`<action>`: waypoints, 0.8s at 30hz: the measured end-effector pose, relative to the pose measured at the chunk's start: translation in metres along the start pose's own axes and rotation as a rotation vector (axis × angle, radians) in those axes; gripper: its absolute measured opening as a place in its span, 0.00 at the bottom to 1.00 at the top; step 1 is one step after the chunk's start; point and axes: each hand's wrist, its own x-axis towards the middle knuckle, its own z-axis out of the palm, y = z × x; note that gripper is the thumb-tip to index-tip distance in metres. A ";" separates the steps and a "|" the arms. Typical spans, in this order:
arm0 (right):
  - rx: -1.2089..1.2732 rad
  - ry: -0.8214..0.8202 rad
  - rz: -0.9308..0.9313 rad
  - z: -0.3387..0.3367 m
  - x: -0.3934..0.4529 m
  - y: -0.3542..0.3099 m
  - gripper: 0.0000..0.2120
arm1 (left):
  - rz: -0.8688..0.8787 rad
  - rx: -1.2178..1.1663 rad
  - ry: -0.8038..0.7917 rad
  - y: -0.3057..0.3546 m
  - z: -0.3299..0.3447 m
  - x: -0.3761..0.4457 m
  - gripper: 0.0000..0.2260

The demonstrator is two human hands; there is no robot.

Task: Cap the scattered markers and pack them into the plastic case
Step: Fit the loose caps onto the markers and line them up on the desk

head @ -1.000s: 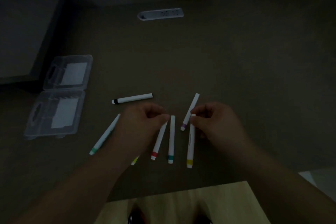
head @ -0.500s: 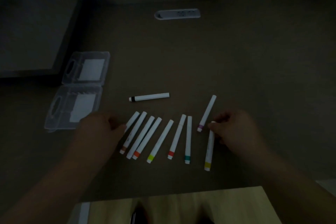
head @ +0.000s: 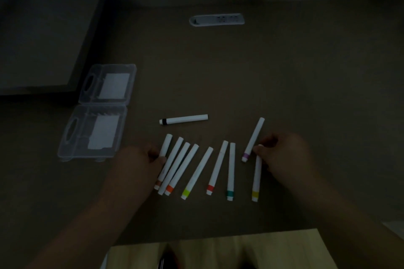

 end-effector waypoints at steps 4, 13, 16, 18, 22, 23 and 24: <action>0.020 -0.001 -0.013 -0.001 0.004 0.001 0.10 | 0.004 -0.022 0.003 0.004 0.000 0.002 0.09; 0.142 0.070 -0.020 -0.006 0.010 0.015 0.08 | 0.004 -0.106 0.112 0.009 -0.015 0.002 0.14; 0.154 0.097 -0.029 -0.011 0.009 0.022 0.05 | 0.083 -0.100 0.162 0.022 -0.017 -0.006 0.18; 0.174 0.126 -0.039 -0.018 0.008 0.031 0.08 | 0.160 -0.097 0.169 0.040 -0.015 -0.012 0.20; 0.232 0.206 -0.101 -0.037 -0.001 0.052 0.13 | 0.270 -0.155 0.112 0.080 -0.004 -0.016 0.25; 0.233 0.240 -0.121 -0.043 -0.003 0.060 0.14 | 0.306 -0.177 0.118 0.091 0.000 -0.020 0.27; 0.238 0.269 -0.129 -0.047 -0.007 0.069 0.16 | 0.355 -0.181 0.131 0.101 0.006 -0.025 0.27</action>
